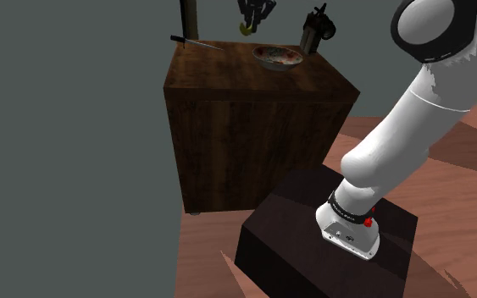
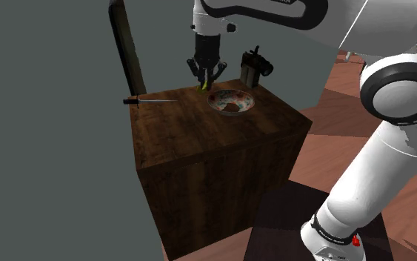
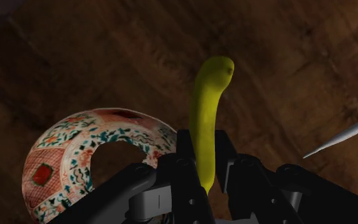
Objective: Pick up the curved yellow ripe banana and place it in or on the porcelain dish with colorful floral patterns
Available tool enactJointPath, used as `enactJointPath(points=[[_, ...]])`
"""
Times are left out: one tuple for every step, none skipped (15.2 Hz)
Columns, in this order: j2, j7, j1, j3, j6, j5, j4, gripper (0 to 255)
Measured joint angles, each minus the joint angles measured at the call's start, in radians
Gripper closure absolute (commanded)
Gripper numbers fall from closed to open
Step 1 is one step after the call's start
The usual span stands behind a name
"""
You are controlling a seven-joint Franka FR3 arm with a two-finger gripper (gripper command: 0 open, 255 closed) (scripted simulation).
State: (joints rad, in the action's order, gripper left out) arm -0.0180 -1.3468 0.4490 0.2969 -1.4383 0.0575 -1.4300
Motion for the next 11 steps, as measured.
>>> enactJointPath(points=[[-0.027, 0.029, 0.014, -0.015, -0.011, 0.008, -0.039, 255], [-0.049, 0.052, 0.025, -0.028, -0.018, 0.014, -0.068, 255], [-0.069, 0.083, 0.039, -0.044, -0.021, 0.019, -0.093, 255], [-0.082, 0.11, 0.051, -0.06, -0.019, 0.022, -0.105, 255], [-0.095, 0.139, 0.063, -0.076, -0.019, 0.024, -0.12, 255], [-0.111, 0.162, 0.073, -0.09, -0.018, 0.026, -0.136, 255], [-0.117, 0.186, 0.083, -0.104, -0.016, 0.026, -0.142, 255], [-0.11, 0.209, 0.093, -0.117, -0.008, 0.023, -0.127, 255], [-0.118, 0.227, 0.1, -0.127, -0.017, 0.023, -0.146, 255], [-0.126, 0.236, 0.103, -0.132, -0.03, 0.024, -0.168, 255], [-0.134, 0.239, 0.103, -0.133, -0.045, 0.025, -0.191, 255]])
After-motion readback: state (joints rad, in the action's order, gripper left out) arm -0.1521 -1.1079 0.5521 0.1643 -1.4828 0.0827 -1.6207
